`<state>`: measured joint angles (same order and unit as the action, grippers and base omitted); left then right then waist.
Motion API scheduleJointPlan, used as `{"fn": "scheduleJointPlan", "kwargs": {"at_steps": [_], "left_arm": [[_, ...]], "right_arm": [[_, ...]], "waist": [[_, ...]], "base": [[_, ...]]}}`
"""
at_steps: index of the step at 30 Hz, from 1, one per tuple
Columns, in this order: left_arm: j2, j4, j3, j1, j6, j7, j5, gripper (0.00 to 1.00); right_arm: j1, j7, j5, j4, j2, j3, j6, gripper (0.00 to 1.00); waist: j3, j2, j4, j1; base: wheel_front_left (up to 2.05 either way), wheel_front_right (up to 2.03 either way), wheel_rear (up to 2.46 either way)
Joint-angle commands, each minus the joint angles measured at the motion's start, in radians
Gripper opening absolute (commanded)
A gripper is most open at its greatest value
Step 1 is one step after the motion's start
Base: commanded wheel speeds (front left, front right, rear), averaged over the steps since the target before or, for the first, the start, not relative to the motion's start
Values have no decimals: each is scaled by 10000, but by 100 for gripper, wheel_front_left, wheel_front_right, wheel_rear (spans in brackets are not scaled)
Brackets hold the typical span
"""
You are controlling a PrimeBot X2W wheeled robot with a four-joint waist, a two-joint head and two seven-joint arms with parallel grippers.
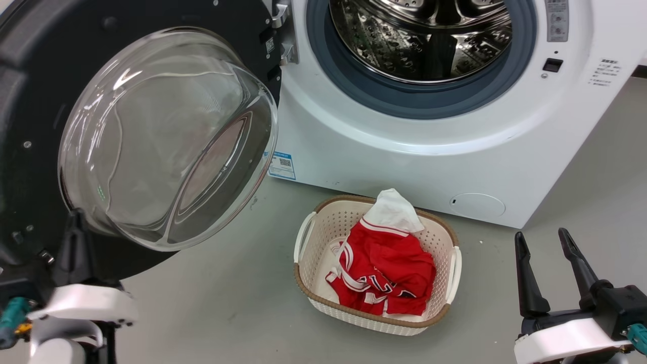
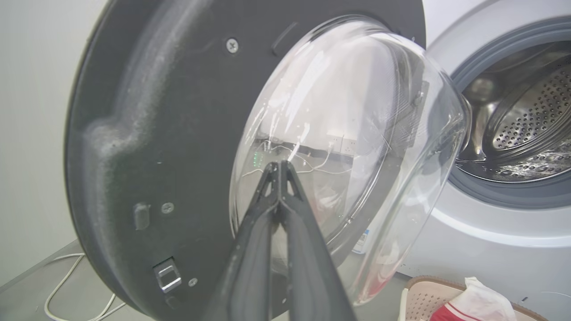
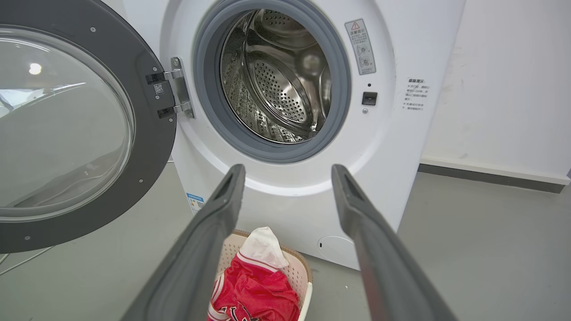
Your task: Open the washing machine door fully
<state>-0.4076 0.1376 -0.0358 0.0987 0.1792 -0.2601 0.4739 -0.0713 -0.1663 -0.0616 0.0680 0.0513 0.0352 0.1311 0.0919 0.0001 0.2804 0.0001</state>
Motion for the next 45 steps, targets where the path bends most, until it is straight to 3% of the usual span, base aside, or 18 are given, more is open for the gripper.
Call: {"fn": "scheduleJointPlan", "kwargs": {"at_steps": [1, 11, 18, 29, 30, 32, 33, 34, 45], "left_arm": [[-13, -247, -125, -142, 56, -59, -177, 0], [567, -1679, -1463, -613, 23, 11, -867, 0], [896, -1284, -2257, -406, -216, 58, -1080, 0], [1216, -680, -2434, -263, -349, -32, -1211, 0], [1232, -630, -2423, -243, -348, -39, -1212, 3], [1256, -559, -2396, -192, -335, -45, -1281, 46], [1262, -534, -2390, -176, -326, -50, -1308, 88], [1265, -529, -2375, -153, -311, -55, -1336, 100], [1377, -526, -2180, -183, -328, -72, -1573, 100]], "right_arm": [[7, -40, 17, -16, -22, 1, -7, 100], [-67, -99, 95, -205, -22, -62, -7, 100], [-104, -141, 161, -232, -21, -86, -7, 100], [-75, -164, 226, -176, -21, -2, -7, 100], [-80, -156, 224, -172, -21, 7, -7, 100], [-75, -148, 223, -164, -22, -12, -7, 100], [-77, -137, 224, -164, -22, -26, -7, 100], [-73, -131, 223, -157, -22, -35, -7, 100], [29, -179, 148, -124, -21, -30, -7, 100]], "waist": [[-54, -1, -78, -1], [-380, -1, -746, -1], [-562, -1, -1409, -1], [-599, -1, -2288, -1], [-599, -1, -2329, -1], [-596, -1, -2401, -1], [-602, -1, -2427, -1], [-596, -1, -2450, -1], [-528, -1, -2521, -1]], "base": [[0, 0, 0], [0, 0, 0], [0, 0, 0], [0, 0, 0], [0, 0, 0], [0, 0, 0], [0, 0, 0], [0, 0, 0], [0, 0, 0]]}}
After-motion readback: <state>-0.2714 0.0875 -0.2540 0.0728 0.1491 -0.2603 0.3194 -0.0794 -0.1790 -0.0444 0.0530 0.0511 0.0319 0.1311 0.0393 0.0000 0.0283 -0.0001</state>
